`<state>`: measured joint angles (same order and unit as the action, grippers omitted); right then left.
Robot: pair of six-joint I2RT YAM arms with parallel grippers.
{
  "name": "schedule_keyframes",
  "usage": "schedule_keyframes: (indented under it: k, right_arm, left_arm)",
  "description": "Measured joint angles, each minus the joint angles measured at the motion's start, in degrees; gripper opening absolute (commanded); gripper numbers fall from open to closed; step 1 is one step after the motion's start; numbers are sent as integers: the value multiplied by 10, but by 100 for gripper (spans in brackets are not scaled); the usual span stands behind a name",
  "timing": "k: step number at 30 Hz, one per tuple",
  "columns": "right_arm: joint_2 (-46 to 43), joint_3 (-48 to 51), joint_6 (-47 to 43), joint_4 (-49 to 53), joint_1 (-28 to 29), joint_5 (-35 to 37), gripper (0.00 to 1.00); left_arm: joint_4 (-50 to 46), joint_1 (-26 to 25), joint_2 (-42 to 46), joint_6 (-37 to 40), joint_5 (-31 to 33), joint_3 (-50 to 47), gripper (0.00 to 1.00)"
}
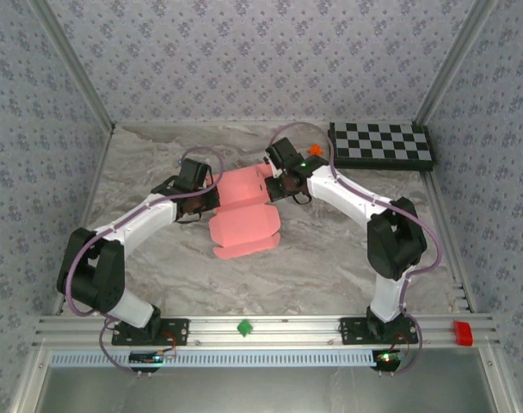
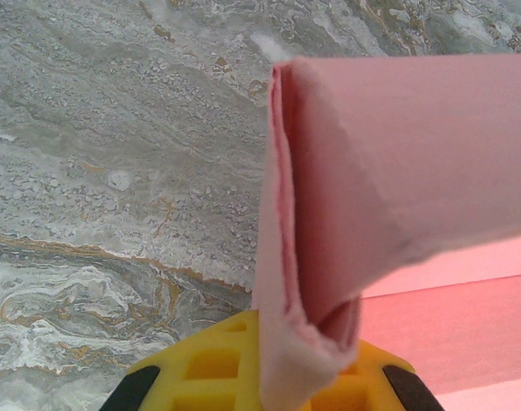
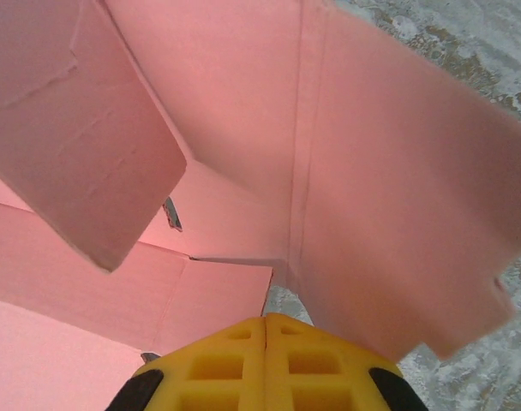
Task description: Fold the paper box
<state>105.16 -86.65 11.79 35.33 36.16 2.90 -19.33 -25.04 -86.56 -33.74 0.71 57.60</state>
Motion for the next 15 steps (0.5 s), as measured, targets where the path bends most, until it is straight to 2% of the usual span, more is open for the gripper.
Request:
schedule_keyframes:
  k: [15]
  right_arm:
    - [0,24,7,-80,-17,-86,0]
  left_arm:
    - [0,0,0,0,0,0,0]
